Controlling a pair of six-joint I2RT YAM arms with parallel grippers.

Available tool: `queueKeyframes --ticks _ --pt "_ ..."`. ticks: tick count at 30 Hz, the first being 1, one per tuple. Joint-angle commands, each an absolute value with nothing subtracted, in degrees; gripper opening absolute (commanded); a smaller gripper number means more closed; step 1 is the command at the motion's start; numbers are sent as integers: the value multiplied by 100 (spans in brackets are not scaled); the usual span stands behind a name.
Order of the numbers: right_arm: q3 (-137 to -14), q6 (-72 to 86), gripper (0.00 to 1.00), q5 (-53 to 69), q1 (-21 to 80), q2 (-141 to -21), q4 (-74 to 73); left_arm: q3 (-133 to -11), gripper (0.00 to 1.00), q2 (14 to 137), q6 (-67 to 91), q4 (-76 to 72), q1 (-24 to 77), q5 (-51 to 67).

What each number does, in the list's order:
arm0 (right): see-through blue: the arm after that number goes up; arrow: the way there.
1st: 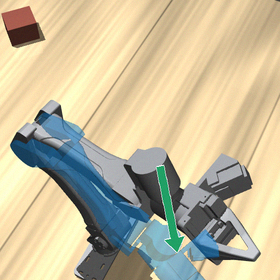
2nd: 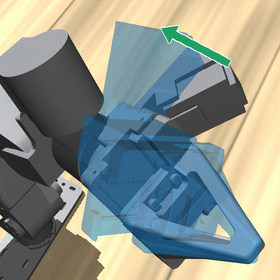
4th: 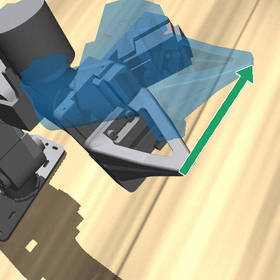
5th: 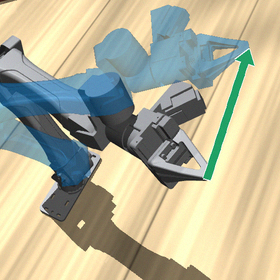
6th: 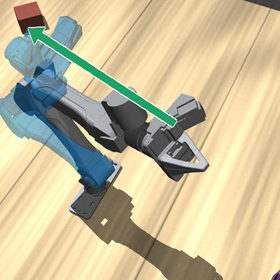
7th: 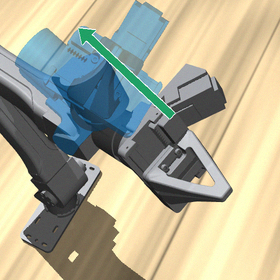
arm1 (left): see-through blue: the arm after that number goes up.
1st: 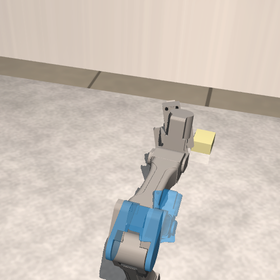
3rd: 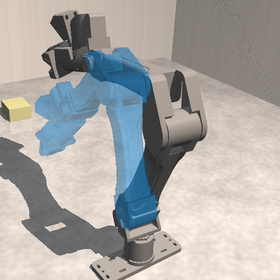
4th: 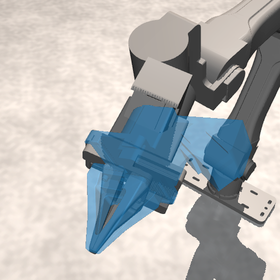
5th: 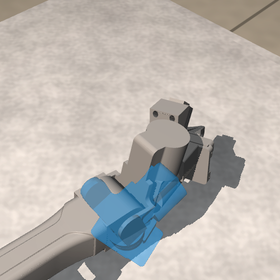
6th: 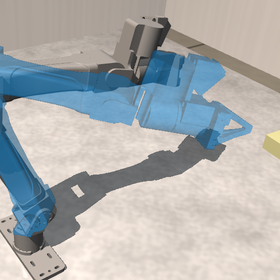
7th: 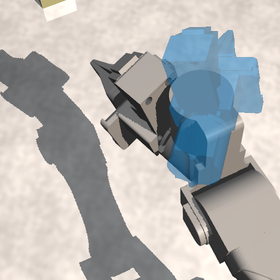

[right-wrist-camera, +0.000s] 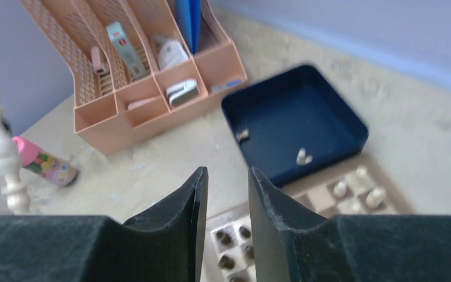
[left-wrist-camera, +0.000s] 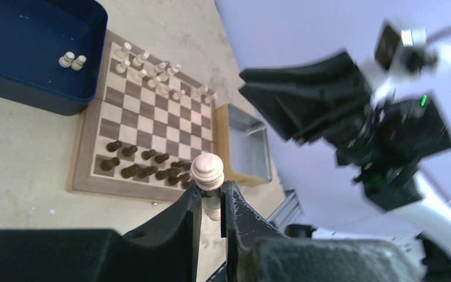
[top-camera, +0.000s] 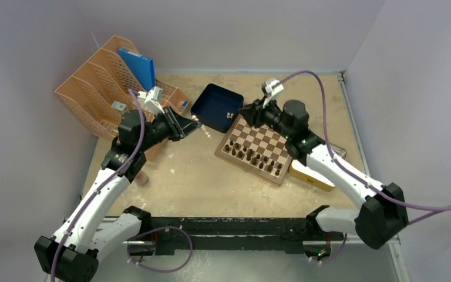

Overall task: Set up the chess pieces on the board
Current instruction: Place the chess piece on the chessboard.

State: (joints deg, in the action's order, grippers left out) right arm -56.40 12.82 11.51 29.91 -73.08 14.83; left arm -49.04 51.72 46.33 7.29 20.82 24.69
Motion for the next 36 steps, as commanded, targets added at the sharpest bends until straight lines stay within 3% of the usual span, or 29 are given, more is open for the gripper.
queueKeyframes --ticks 1,4,8,18,27,36 --pt "-4463 -617 34 1568 3279 -6502 5070 -5352 0 5030 6007 726 2100 1923" --pt "-3307 -1912 34 1860 3546 -6160 6616 -5624 0 5055 6444 1024 2092 1869" --pt "-2771 -3143 34 2411 3937 -6053 7735 -5899 0 5112 7071 1451 2092 1878" --pt "-3006 -4876 39 1749 5116 -6599 8151 -5906 0 5117 7881 1411 2092 2399" --pt "-3323 -5435 41 1580 5457 -7035 7986 -5727 0 5093 8238 1242 2092 2792" --pt "-3436 -5558 35 1502 5587 -7173 8008 -5706 0 5058 8207 1204 2092 2799"
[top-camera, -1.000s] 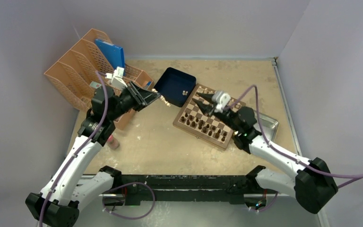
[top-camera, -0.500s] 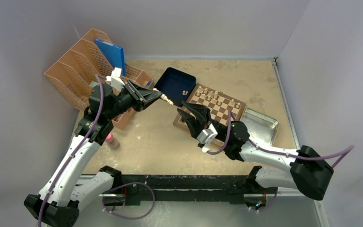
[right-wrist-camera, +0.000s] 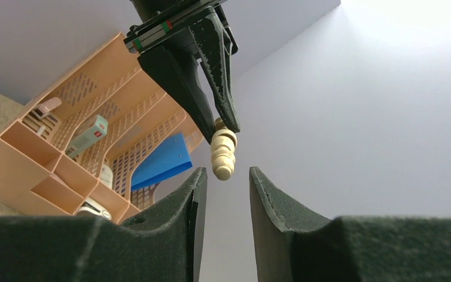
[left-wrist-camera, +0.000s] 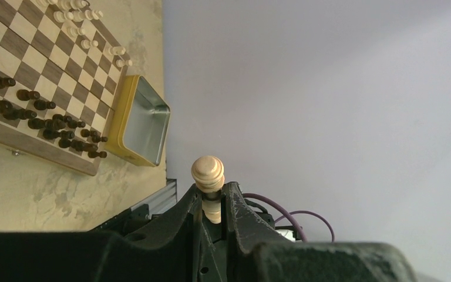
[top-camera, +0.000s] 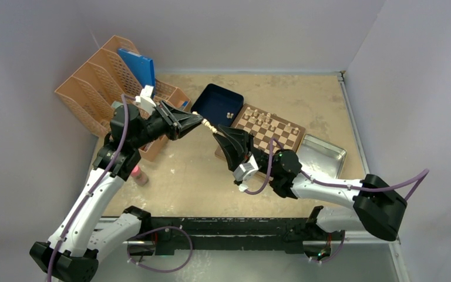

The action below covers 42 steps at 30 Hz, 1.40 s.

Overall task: Set up the chess pieces on the board
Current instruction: Place the chess piece on the chessboard.

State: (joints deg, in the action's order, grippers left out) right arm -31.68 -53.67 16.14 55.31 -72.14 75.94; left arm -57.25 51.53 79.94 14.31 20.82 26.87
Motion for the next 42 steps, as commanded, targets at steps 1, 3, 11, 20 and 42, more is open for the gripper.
queueKeyframes --ticks 1,3,11,20,42 --pt "-3432 -5567 34 1503 5594 -7172 8003 -5706 0 5063 8207 1204 2092 2817" --pt "-3443 -5583 33 1503 5611 -7167 7990 -5703 0 5076 8204 1182 2092 2841" --pt "-3487 -5663 22 1541 5651 -7145 7815 -5693 0 5059 8150 1134 2092 2887" --pt "-3436 -5260 7 1353 5669 -7016 7728 -5665 0 4983 7782 1032 2092 2658" --pt "-6957 889 0 -2547 4048 -7142 628 -4188 0 4142 730 -498 2136 3353"
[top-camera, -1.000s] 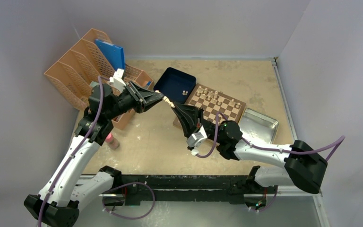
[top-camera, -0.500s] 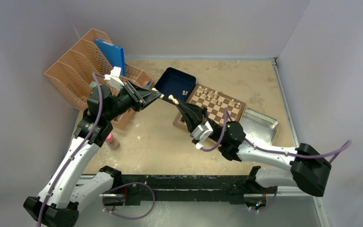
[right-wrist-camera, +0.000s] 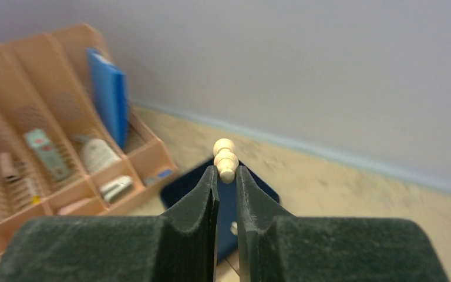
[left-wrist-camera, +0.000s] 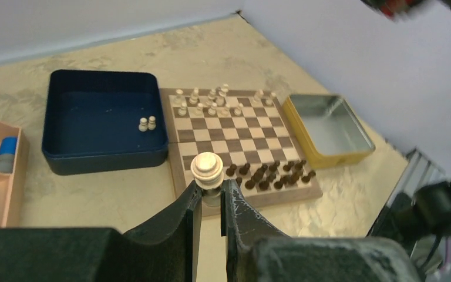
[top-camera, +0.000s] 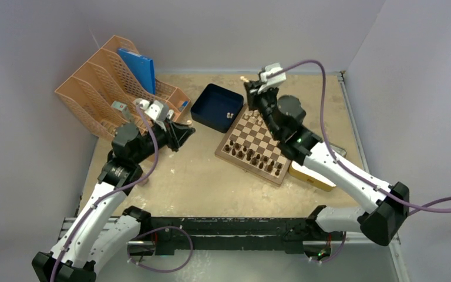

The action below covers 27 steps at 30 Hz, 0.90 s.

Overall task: Set up the chess pieces on the board
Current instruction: Place the chess piece on the chessboard.

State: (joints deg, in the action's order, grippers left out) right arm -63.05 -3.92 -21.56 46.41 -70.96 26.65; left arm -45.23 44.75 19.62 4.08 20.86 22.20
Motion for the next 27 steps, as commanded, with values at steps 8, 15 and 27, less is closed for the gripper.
queueKeyframes --ticks 8,15,27 --pt "-8007 1775 0 -2242 2759 -8099 -1770 -3727 0 4040 410 -419 2136 4311" --pt "-7815 2042 0 -1138 1963 -8952 -2232 -3500 0 3734 152 -28 2136 4384" --pt "-7584 2127 0 -1169 1497 -9726 -1865 -3323 0 3451 114 -13 2145 4104"
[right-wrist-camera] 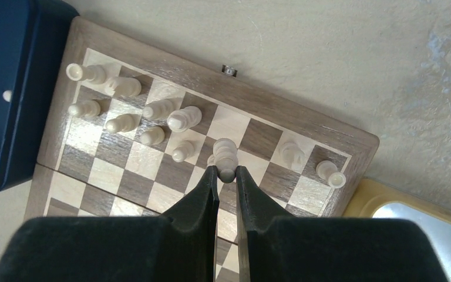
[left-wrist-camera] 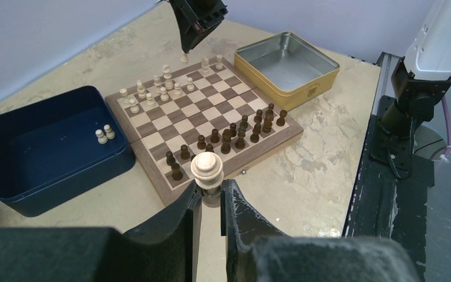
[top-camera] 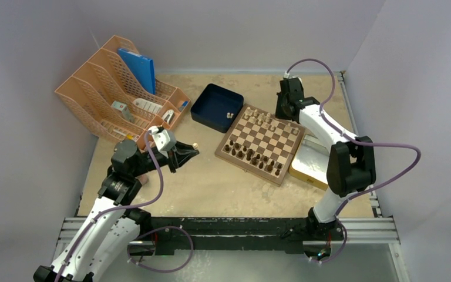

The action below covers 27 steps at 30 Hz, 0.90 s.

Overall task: Set up the chess pieces on the board
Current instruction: Place the chess piece on the chessboard.

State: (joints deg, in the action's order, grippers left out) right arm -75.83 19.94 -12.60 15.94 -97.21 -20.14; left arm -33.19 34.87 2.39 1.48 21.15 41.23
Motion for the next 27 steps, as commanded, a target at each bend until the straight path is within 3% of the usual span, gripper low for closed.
queueKeyframes --ticks 1,27 --pt "-7563 2125 0 -1149 1460 -9771 -1868 -3322 0 3443 114 -14 2145 4104" --pt "-7484 2065 4 -1297 1240 -10359 -2174 -3305 0 3449 136 -18 2145 4123"
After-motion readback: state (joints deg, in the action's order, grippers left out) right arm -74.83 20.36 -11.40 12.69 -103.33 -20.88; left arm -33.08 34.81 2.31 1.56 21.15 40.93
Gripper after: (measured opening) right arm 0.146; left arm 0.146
